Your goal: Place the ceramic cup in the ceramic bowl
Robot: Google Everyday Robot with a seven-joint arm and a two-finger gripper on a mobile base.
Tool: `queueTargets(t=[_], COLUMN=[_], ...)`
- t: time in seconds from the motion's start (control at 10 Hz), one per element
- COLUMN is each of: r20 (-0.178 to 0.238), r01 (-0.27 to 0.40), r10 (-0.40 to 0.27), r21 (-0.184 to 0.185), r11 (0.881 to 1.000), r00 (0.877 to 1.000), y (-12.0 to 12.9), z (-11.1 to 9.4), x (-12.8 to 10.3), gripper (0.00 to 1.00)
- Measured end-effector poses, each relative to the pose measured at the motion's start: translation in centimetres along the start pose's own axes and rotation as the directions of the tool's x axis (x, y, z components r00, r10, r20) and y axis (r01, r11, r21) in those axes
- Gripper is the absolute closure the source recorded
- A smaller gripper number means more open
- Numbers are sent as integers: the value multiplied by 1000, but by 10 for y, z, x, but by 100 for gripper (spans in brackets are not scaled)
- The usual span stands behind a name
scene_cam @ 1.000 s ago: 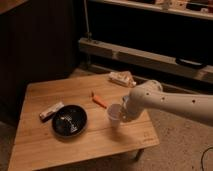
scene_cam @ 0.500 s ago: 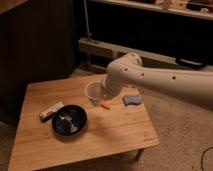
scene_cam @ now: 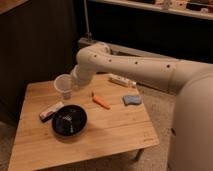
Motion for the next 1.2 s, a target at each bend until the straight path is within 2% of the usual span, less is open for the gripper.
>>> queueTargets(t=[0.2, 0.4, 0.6, 1.0, 1.1, 1.2], r20=[39, 67, 85, 116, 131, 158], r01=[39, 52, 34, -17, -17, -7], r10=[-39, -51, -32, 21, 22, 12], r21=[6, -2, -16, -38, -36, -31], r11=[999, 999, 999, 999, 999, 999], r00=[998, 996, 996, 993, 991, 987], y=[-18, -21, -7, 42, 46, 48], z=[19, 29, 28, 15, 17, 24], x=[-4, -13, -27, -70, -77, -85], gripper=[100, 100, 100, 99, 93, 83])
